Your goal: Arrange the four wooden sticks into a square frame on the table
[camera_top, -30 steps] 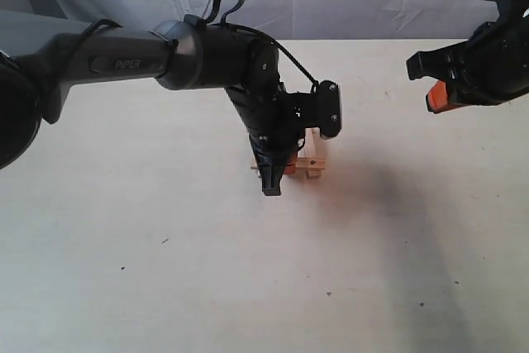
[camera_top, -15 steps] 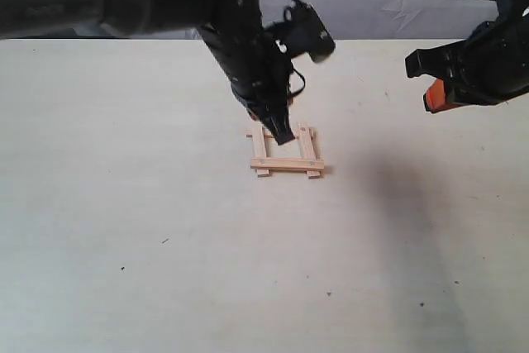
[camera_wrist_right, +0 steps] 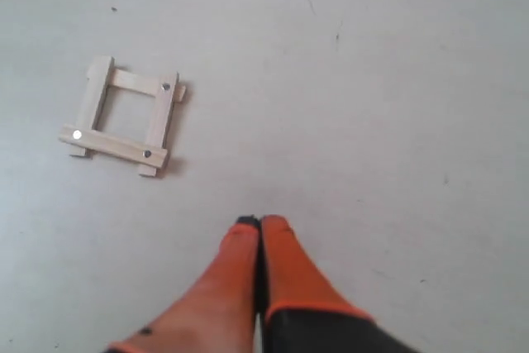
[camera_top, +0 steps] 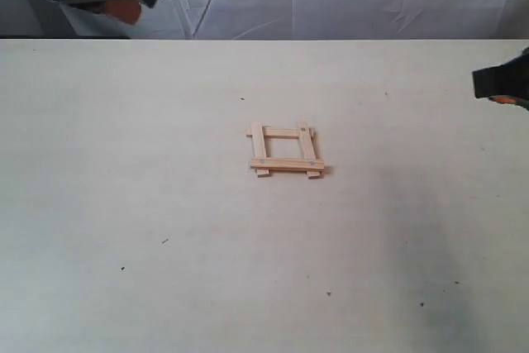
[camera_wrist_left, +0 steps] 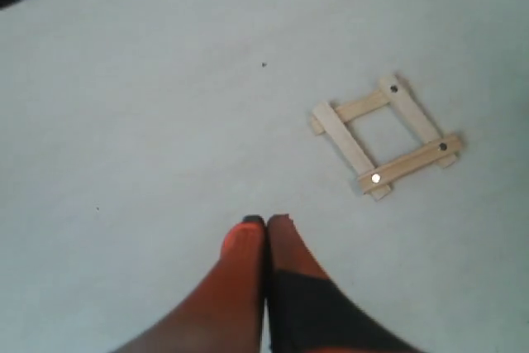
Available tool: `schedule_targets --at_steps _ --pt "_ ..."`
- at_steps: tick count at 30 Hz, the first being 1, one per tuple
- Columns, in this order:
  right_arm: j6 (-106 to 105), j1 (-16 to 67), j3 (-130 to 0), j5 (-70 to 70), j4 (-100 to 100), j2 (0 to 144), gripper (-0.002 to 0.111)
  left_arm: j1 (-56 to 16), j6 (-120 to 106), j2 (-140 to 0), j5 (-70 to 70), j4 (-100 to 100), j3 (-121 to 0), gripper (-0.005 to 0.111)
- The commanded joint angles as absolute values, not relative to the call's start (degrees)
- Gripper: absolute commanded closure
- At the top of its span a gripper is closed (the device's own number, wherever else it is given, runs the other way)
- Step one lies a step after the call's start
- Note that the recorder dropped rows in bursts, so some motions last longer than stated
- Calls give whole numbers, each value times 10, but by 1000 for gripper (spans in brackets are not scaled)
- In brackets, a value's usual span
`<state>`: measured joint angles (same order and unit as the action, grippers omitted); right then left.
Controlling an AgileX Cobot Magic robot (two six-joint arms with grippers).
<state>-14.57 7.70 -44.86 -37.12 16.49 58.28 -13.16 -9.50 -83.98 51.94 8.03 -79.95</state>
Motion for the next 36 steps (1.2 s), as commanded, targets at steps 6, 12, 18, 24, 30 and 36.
schedule_targets --at_steps 6,12,18,24,30,36 --pt "-175 73 -342 -331 155 288 108 -129 -90 -465 256 122 -462 107" --pt "-175 73 -291 -296 156 193 108 -129 -90 -329 236 93 -369 107" --pt "-175 73 -289 -315 156 153 108 -129 -91 -259 313 79 -366 107" --pt "-175 73 -289 -315 156 153 108 -129 -91 -254 313 79 -366 107" --pt "-163 73 -287 -321 97 126 108 -129 -91 -254 312 79 -366 107" --pt "-25 73 -256 -335 7 88 108 -129 -91 -254 312 79 -366 107"
